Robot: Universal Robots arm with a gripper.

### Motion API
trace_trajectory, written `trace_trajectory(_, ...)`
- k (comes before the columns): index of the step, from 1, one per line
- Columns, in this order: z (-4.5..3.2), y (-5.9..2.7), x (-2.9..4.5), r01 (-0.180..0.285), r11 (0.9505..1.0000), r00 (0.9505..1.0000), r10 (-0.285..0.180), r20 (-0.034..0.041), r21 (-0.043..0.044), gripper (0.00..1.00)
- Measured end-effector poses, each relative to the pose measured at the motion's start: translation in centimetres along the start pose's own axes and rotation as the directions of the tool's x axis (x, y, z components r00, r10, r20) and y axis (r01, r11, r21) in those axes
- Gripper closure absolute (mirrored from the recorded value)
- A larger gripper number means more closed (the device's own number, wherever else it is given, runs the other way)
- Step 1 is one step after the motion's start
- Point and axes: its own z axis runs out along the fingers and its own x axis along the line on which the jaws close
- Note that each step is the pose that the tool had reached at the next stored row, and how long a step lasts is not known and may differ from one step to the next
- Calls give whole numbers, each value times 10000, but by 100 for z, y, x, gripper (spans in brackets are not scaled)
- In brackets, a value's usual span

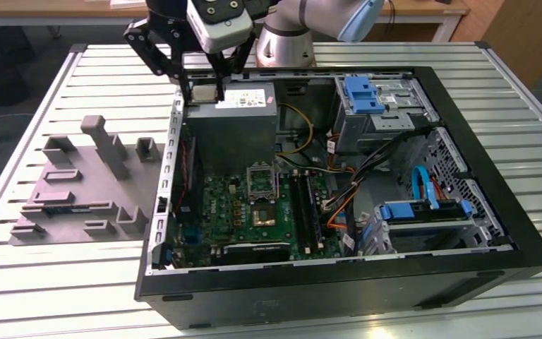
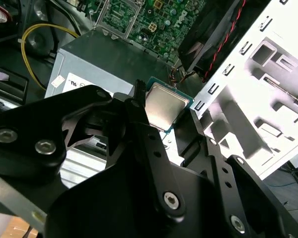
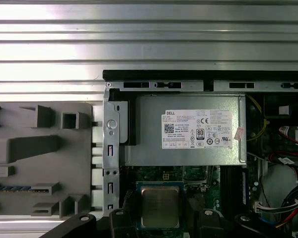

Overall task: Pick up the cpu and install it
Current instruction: 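Pick up the cpu and move it towards the insertion slot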

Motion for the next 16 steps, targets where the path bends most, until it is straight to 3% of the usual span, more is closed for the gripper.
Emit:
trace_trajectory(5, 0, -4, -2, 1, 10000, 10000, -1, 0, 0, 53)
trace_trajectory(10, -3, -83, -13, 1, 10000, 10000, -1, 1, 9, 53)
trace_trajectory(16, 2, -99, -171, 1, 10000, 10000, -1, 0, 10, 53)
